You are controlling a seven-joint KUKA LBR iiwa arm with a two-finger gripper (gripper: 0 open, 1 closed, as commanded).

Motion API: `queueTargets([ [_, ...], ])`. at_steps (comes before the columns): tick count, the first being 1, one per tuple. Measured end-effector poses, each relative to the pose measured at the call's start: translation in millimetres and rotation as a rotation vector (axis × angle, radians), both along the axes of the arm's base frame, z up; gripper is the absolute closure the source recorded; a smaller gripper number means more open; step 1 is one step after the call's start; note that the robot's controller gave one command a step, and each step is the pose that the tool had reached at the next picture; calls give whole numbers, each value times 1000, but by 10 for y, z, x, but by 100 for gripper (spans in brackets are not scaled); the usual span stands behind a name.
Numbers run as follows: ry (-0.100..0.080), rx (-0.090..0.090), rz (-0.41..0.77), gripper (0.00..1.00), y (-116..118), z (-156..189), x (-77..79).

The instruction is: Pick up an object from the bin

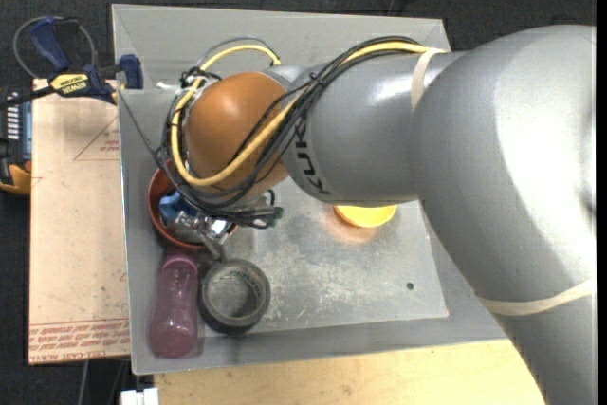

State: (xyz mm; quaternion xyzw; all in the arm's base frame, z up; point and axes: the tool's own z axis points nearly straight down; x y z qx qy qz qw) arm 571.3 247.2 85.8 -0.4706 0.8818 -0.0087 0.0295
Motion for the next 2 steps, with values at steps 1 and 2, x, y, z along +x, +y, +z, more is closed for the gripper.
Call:
queueTargets([
  [1,0,-1,-4,100,-14,16,6],
  [2,12,-2,-4,100,-5,351,-38],
])
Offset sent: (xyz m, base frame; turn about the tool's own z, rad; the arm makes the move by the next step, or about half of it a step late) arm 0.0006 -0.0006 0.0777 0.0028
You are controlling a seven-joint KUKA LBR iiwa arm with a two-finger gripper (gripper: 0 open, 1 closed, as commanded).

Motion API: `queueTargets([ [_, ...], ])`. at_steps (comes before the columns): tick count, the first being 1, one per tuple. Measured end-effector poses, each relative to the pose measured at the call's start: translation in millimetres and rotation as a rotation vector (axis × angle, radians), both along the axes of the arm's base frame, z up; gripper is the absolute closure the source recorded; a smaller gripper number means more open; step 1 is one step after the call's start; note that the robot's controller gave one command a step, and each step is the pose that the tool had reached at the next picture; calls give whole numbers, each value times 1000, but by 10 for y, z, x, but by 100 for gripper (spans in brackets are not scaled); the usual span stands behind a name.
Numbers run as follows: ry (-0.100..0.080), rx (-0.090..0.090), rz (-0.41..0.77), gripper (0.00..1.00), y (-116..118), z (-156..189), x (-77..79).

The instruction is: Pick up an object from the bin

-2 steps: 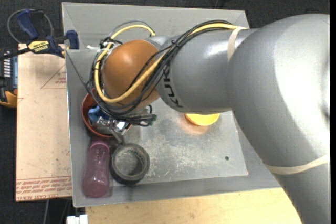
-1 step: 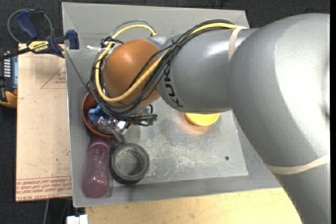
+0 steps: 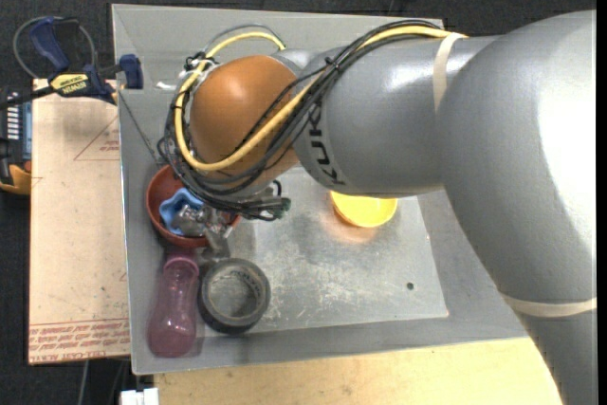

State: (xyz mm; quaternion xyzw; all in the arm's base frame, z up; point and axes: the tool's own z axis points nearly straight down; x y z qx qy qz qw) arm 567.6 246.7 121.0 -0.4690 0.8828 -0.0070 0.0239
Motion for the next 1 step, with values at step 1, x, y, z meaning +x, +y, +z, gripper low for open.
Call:
queueTargets([
  [1,3,-1,1,100,5,351,8],
])
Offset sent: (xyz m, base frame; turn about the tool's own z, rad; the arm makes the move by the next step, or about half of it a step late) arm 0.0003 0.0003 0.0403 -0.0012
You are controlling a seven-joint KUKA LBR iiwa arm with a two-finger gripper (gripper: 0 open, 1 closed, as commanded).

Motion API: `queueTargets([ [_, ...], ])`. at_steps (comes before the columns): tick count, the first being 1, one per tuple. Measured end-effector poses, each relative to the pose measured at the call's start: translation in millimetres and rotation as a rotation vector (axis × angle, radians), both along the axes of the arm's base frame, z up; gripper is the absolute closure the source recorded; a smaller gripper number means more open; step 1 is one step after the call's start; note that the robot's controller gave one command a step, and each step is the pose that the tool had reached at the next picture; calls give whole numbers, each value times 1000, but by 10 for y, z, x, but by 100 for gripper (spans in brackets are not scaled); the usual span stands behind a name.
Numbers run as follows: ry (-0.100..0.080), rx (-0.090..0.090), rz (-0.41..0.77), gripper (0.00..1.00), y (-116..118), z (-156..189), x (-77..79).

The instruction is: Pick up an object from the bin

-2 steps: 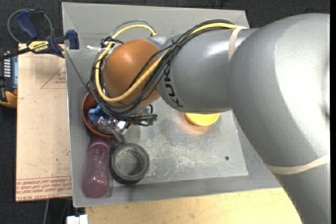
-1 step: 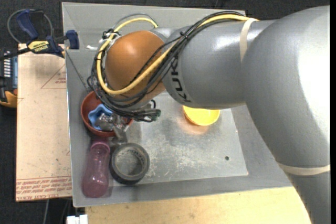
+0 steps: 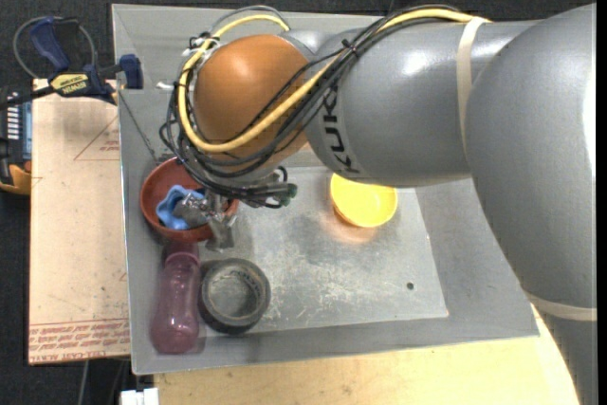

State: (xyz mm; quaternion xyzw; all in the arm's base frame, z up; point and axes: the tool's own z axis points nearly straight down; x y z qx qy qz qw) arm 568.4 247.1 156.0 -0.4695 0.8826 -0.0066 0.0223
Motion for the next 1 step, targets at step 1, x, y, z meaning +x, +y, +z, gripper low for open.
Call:
queueTargets([
  [1,-2,1,1,100,6,443,4],
])
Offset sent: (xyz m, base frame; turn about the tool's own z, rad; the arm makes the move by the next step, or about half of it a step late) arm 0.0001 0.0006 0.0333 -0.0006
